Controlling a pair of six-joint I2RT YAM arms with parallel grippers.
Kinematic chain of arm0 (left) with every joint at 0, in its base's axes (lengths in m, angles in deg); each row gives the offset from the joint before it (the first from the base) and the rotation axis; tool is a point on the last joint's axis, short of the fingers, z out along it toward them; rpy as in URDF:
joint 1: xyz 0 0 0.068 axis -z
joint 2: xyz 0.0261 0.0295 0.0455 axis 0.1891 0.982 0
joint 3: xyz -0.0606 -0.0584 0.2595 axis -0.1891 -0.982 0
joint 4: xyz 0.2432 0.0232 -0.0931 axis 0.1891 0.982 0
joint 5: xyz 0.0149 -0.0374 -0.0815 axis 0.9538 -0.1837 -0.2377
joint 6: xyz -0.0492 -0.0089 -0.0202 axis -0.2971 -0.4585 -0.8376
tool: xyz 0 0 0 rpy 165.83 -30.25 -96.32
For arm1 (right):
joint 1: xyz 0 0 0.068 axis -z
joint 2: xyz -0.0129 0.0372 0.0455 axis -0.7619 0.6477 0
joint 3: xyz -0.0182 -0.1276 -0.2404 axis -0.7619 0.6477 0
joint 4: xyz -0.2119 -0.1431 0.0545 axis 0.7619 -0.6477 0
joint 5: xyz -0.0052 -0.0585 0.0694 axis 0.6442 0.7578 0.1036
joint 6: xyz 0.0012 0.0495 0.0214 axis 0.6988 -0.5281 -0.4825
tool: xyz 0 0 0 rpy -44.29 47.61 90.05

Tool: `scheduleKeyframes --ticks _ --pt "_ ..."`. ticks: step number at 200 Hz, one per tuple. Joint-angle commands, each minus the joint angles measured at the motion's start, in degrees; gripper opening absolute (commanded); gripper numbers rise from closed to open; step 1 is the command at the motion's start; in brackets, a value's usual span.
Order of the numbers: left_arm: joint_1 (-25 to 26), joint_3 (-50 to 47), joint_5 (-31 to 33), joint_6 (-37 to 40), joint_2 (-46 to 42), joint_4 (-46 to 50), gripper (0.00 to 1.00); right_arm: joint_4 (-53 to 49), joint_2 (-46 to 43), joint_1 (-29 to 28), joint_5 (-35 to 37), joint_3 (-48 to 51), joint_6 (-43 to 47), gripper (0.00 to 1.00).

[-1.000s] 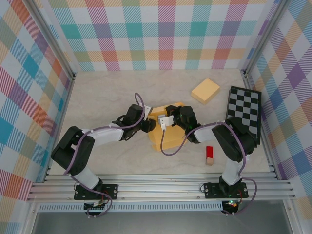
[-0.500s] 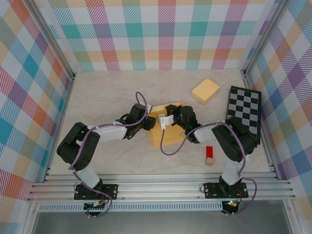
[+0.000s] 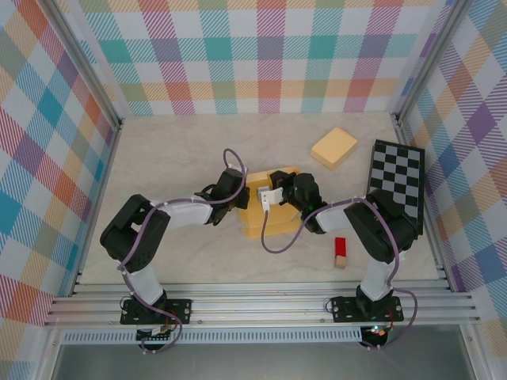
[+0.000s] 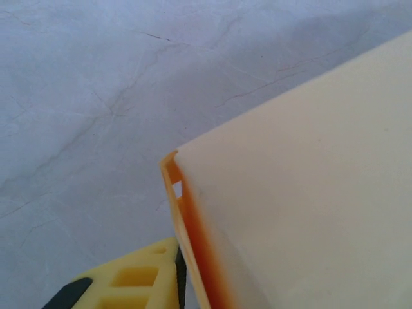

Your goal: Fold the paper box

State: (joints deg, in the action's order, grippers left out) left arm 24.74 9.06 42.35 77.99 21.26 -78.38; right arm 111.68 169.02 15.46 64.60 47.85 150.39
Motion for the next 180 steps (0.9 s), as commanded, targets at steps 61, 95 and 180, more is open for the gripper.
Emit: scheduleKeyframes --ticks 61,95,180 --pt "1.29 7.99 21.19 -2.68 6.31 9.91 0.06 -6.65 -2.94 -1.16 5.07 0.03 -9.56 0.09" --pt "2.50 5.08 23.13 1.55 6.02 5.09 0.05 -16.42 -9.09 0.40 0.86 -0.57 -20.78 0.18" --pt "2.55 0.94 21.35 4.16 4.95 -0.33 0.03 -51.73 -19.25 7.67 -15.10 -15.83 -59.56 0.31"
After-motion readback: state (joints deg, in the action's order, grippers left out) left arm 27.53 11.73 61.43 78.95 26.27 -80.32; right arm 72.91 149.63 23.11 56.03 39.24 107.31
